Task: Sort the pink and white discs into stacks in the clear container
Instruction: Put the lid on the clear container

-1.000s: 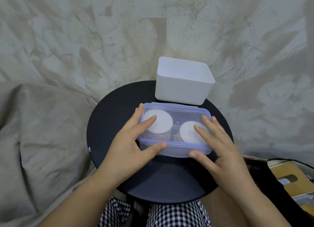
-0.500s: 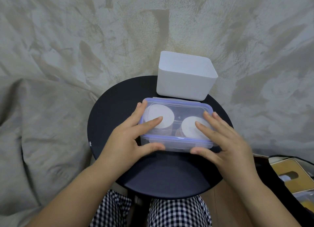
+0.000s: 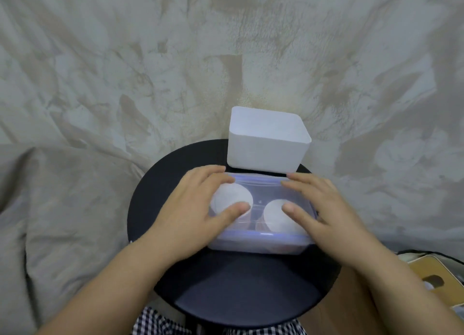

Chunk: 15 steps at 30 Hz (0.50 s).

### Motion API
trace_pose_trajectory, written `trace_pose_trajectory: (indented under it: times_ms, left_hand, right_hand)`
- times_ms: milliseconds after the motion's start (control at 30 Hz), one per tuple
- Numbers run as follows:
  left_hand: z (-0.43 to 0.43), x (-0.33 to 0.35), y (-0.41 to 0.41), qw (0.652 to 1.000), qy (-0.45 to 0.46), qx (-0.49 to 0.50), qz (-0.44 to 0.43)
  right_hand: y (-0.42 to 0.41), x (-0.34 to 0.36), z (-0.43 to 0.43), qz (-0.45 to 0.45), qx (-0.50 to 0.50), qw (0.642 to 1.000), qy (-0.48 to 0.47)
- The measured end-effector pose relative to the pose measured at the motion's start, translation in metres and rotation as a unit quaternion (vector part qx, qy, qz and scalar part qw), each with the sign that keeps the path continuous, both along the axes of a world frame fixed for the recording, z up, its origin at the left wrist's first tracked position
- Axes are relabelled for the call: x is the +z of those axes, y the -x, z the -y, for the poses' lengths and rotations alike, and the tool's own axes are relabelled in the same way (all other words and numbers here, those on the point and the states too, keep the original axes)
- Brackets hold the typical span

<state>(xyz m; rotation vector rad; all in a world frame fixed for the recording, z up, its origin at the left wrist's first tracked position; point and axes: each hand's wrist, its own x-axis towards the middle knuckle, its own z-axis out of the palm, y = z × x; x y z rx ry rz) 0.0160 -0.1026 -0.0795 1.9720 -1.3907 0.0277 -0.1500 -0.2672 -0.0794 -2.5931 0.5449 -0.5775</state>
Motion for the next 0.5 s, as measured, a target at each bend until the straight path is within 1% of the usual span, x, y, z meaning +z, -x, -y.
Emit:
trace_pose_trajectory:
  times_ms: [100, 167, 333, 500]
  left_hand:
    - [0.025, 0.005, -0.004, 0.998, -0.06, -0.013, -0.027]
    - [0.033, 0.003, -0.007, 0.994, -0.095, -0.018, -0.04]
    - [0.032, 0.002, -0.011, 0.992, -0.097, -0.019, -0.082]
    - [0.033, 0.0, -0.009, 0.993, -0.088, -0.018, -0.081]
  right_hand:
    - [-0.021, 0.006, 0.004, -0.079, 0.013, 0.997, 0.019]
    - [-0.026, 0.005, 0.007, -0.105, 0.023, 0.994, 0.019]
    - [-0.024, 0.003, 0.006, -0.103, 0.022, 0.994, 0.003]
    - [-0.023, 0.001, 0.006, -0.092, 0.024, 0.995, -0.009]
